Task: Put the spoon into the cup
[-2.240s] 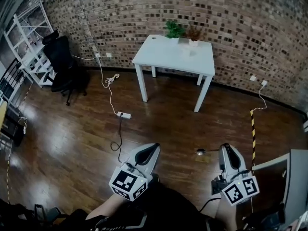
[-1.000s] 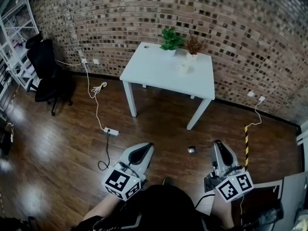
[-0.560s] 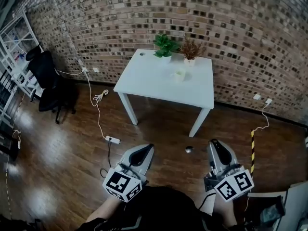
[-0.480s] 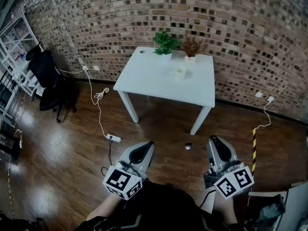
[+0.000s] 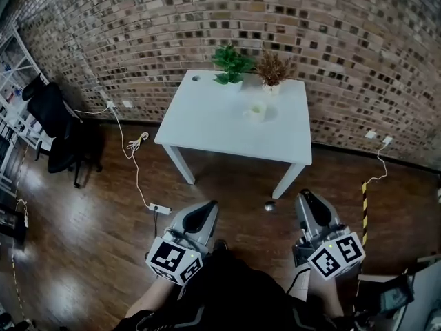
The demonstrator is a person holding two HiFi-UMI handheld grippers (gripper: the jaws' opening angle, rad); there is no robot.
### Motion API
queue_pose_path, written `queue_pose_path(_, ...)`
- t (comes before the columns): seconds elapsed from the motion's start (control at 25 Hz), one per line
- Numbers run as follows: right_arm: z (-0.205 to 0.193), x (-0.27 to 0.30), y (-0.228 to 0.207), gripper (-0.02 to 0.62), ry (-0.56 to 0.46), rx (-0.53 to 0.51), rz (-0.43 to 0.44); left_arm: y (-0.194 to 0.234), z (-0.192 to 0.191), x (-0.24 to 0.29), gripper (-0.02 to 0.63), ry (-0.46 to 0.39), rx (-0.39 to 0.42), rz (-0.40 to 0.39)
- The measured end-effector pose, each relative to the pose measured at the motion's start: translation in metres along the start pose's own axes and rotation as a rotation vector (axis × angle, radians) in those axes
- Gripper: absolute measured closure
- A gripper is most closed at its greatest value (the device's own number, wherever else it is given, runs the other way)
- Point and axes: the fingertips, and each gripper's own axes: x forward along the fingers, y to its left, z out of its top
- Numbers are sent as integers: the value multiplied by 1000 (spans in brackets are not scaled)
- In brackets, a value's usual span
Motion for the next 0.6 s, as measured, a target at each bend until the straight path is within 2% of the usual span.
queue_pose_path(0.12, 9, 30, -6, 537, -11, -15, -52, 36, 9, 16, 612, -15, -16, -6)
queue_pose_path(0.4, 14, 106, -11, 537, 4, -41, -115, 112, 25, 51, 612, -27, -14, -50)
queue_pose_path(0.6, 11, 143, -30, 538, 27, -12, -167, 143, 26, 81, 612, -23, -38, -72)
